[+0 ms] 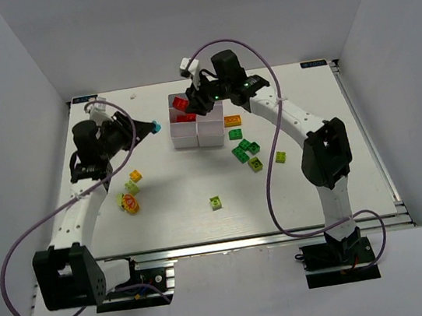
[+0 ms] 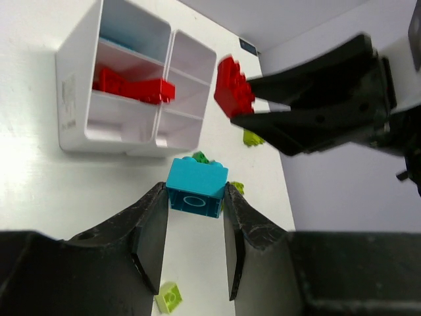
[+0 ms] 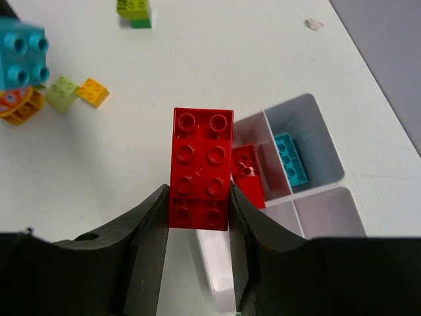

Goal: Sort the legos into containers by color

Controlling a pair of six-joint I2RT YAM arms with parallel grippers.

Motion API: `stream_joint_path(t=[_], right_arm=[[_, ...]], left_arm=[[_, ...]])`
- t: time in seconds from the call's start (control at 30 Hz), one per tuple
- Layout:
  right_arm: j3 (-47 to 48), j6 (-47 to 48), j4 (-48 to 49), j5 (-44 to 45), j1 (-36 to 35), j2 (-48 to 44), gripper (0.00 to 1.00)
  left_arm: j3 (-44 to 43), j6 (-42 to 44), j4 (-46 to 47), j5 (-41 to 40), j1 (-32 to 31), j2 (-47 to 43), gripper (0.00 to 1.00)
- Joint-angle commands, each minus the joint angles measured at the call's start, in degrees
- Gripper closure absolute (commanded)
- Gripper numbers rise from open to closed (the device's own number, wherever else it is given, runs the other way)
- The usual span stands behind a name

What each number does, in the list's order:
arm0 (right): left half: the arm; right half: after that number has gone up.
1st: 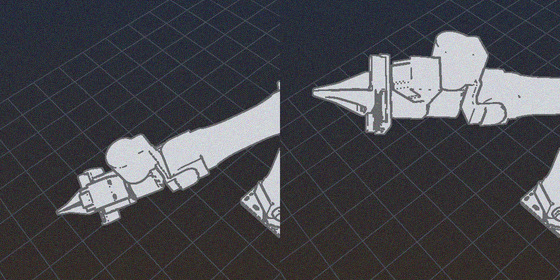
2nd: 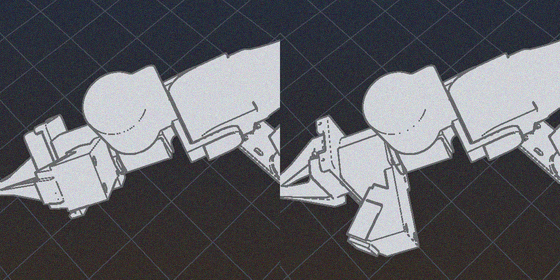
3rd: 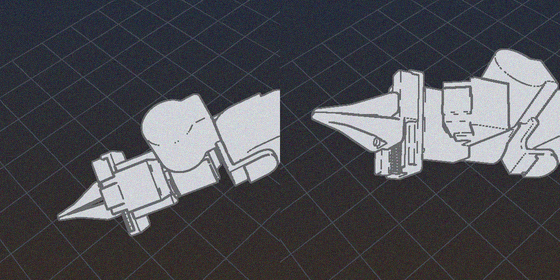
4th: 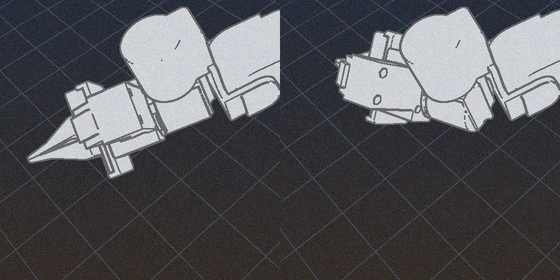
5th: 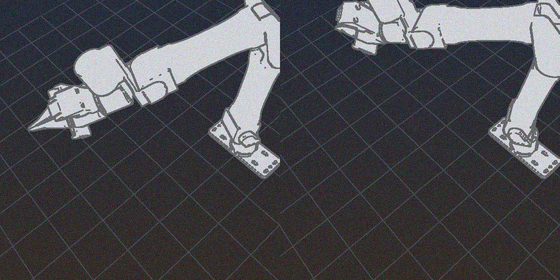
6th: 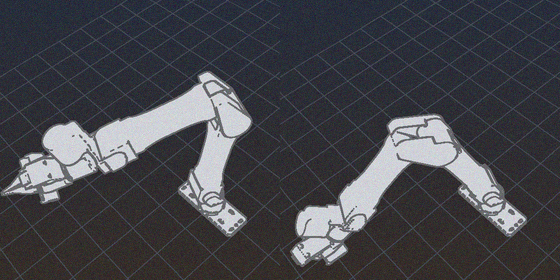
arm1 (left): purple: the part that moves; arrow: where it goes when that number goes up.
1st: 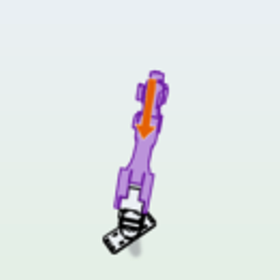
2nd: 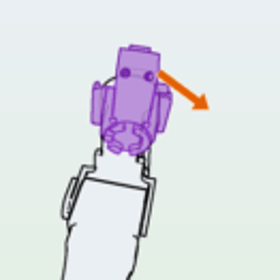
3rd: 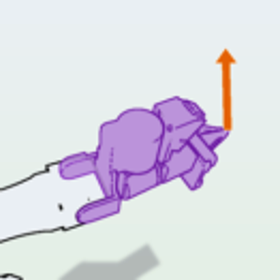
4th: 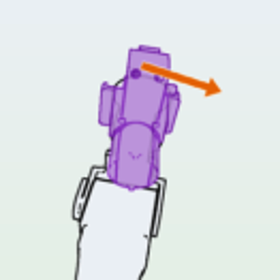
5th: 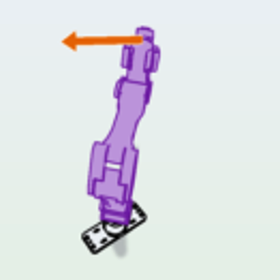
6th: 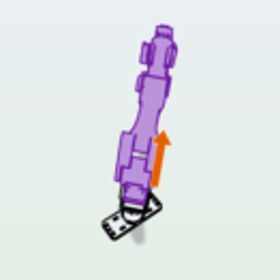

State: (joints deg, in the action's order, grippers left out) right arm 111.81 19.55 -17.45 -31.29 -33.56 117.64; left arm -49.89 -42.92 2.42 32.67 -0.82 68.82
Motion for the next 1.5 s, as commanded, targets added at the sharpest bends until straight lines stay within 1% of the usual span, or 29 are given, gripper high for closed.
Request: stream_joint_path(t=[0.0,0.03,0.1,0.13,0.17,0.23,0.4,0.6,0.9,1.13,1.3,1.37,1.4,1.47], right_arm=[[0.4,1.7,3.4,5.1,2.4,-2.7,1.0],[-1.1,0.8,4.7,5.2,2.8,-3.6,1.0],[-5.9,-0.3,8.0,5.2,3.9,-6.8,1.0],[-7.6,-0.9,9.1,5.1,4.2,-7.9,1.0],[-10.6,-1.2,10.0,5.0,4.7,-9.1,1.0],[-13.4,-2.1,12.3,4.7,5.2,-12.3,1.0],[-21.3,-2.3,14.9,3.8,6.1,-18.5,1.0],[-24.7,-2.1,15.4,2.2,6.8,-21.6,1.0],[-27.1,-3.5,15.9,1.0,7.8,-23.3,1.0],[-28.9,-4.9,16.6,-0.3,8.8,-24.5,1.0],[-30.9,-5.3,16.8,-0.6,9.1,-25.8,1.0],[-31.6,-5.5,16.8,-0.6,9.1,-26.3,1.0],[-31.8,-5.5,16.8,-0.6,9.1,-26.5,1.0],[-32.4,-5.7,16.8,-0.6,9.2,-26.9,1.0]], left_arm=[[-8.1,5.1,-4.5,-2.9,0.4,5.0,0.99],[-10.9,4.7,-3.1,-2.9,0.2,8.4,0.99],[-12.9,2.2,-0.3,-3.5,-0.4,11.6,1.0],[-13.9,1.6,1.3,-3.7,-1.4,14.7,1.0],[-16.0,0.7,1.6,-4.1,-2.1,16.3,1.0],[-18.3,0.1,1.5,-5.5,-4.1,21.1,1.0],[-25.7,-0.3,0.7,-8.3,-7.5,28.7,0.99],[-32.1,-0.2,1.1,-13.5,-9.5,35.3,0.99],[-33.3,-3.0,5.6,-19.8,-10.6,40.6,0.97],[-37.6,-2.4,6.6,-23.0,-11.9,44.8,0.93],[-39.5,-2.4,7.3,-24.0,-12.6,46.7,0.89],[-40.0,-1.8,6.6,-24.1,-12.8,47.0,0.85],[-40.4,-1.6,5.9,-24.3,-13.2,47.3,0.8],[-40.5,-1.1,5.4,-24.9,-13.3,47.4,0.71]])
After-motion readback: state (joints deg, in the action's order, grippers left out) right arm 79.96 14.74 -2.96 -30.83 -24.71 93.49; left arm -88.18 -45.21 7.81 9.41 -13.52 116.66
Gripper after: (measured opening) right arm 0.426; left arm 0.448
